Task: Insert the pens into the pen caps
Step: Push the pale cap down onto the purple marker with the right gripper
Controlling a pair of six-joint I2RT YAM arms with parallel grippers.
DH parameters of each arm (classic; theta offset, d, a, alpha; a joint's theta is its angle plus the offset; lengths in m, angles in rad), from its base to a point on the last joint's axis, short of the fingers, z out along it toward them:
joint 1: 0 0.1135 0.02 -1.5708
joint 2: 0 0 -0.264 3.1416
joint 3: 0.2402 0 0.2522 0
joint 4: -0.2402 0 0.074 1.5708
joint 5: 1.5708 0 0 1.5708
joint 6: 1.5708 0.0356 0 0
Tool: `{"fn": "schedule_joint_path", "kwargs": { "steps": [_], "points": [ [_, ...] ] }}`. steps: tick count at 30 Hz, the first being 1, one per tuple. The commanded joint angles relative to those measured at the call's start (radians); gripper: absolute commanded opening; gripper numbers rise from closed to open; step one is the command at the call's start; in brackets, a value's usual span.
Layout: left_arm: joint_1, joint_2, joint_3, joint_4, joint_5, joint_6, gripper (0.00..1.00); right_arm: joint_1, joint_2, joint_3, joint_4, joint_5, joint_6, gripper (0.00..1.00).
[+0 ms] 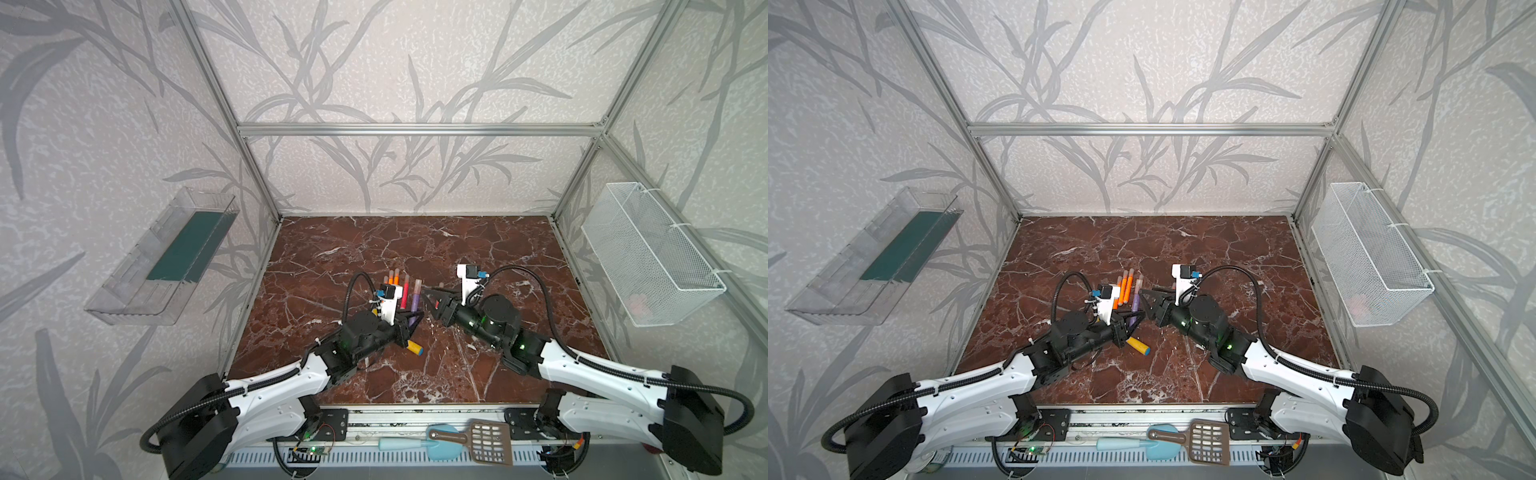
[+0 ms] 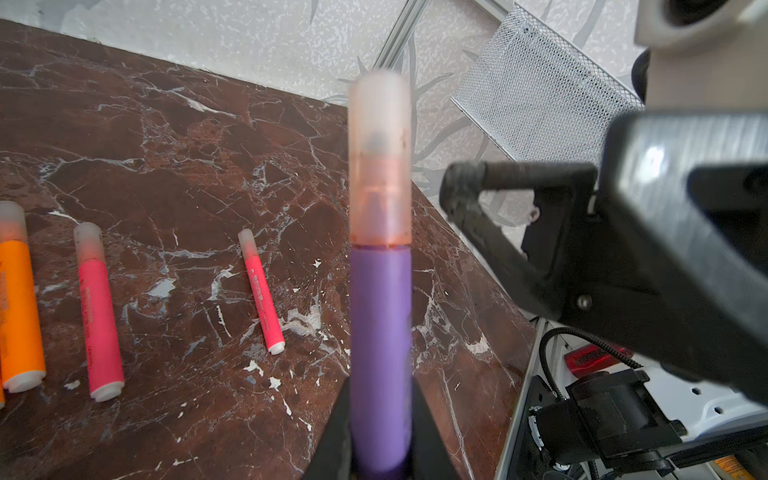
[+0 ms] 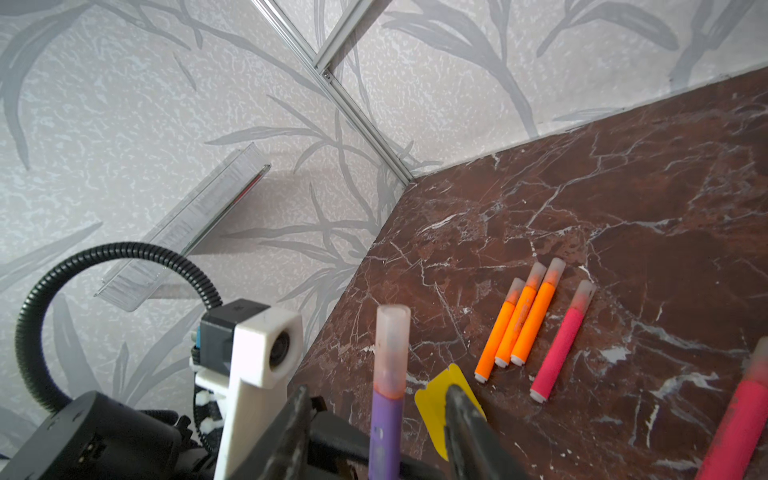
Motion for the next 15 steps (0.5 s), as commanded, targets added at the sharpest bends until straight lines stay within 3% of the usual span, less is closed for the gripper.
{"fn": "schedule_joint_path", "kwargs": {
  "steps": [1, 10, 15],
  "points": [
    [0.002, 0.015, -0.002, 0.03, 0.036, 0.023, 0.0, -0.04, 0.074, 0.064, 0.022, -0.095, 0.006, 0.52],
    [0.002, 0.043, 0.002, 0.044, 0.052, 0.031, 0.0, -0.079, 0.202, 0.145, 0.026, -0.167, 0.029, 0.49],
    [0.002, 0.055, 0.002, 0.049, 0.05, 0.035, 0.0, -0.079, 0.201, 0.152, 0.005, -0.172, 0.018, 0.36]
  ]
}}
